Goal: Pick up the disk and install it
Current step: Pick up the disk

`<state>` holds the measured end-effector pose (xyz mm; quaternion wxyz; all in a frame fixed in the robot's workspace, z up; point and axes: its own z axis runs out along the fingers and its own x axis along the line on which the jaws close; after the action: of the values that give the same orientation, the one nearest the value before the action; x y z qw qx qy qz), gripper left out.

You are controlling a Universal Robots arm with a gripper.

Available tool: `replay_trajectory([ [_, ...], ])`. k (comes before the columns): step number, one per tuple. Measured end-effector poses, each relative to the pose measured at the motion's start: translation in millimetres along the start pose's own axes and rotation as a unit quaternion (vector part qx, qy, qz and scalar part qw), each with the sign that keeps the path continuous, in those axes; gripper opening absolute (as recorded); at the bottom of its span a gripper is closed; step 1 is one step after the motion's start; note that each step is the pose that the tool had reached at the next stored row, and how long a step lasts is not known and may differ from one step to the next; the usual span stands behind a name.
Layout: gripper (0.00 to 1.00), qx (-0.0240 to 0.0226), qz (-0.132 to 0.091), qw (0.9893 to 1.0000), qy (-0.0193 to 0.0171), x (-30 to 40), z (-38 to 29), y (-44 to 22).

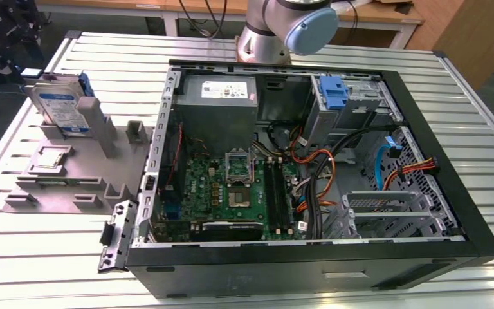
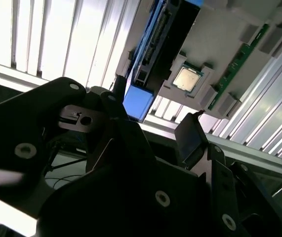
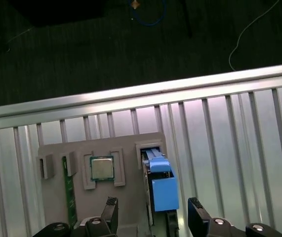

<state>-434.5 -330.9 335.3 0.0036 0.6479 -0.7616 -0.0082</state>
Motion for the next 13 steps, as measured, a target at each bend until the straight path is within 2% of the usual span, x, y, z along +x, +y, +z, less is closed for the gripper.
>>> replay_trajectory([
  [9, 0.66, 0.0104, -0.007, 0.9999, -0.0015, 0.5, 7.6, 5.3],
  [13, 0.66, 0.0112, -0.022, 0.9997, -0.0015, 0.5, 11.1, 5.6],
])
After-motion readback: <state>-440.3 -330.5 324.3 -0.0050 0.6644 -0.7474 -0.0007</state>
